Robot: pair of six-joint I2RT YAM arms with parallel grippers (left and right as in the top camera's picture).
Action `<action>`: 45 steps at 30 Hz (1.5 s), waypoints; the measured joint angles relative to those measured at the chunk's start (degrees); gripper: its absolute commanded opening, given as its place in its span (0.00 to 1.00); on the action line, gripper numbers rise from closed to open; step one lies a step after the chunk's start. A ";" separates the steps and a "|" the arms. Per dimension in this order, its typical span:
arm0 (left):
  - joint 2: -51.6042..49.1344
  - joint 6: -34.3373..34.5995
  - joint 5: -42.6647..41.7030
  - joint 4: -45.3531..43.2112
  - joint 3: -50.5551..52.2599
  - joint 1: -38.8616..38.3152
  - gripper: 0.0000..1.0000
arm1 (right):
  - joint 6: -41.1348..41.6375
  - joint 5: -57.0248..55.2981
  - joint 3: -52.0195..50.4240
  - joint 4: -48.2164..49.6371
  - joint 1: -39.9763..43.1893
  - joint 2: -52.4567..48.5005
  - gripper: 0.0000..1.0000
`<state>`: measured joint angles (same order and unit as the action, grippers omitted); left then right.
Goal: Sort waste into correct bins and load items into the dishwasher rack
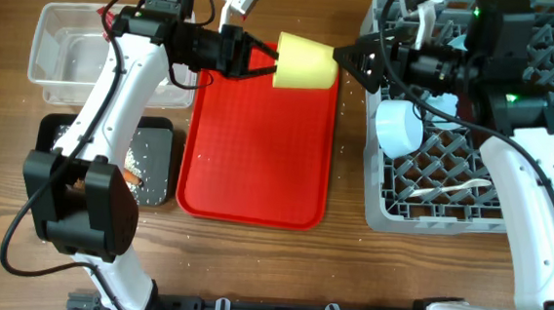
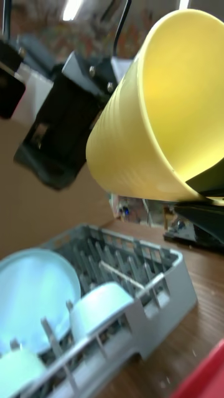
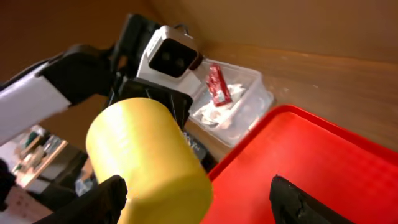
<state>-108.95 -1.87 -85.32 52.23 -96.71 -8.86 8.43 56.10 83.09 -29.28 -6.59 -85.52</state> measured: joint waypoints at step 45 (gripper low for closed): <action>0.00 -0.42 -3.50 -0.66 0.00 0.04 0.52 | -10.84 21.81 0.00 5.88 -0.35 -8.24 0.49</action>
<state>-108.95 -2.28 -88.82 51.57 -96.71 -8.82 -2.42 77.91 83.09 -23.40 -6.94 -93.76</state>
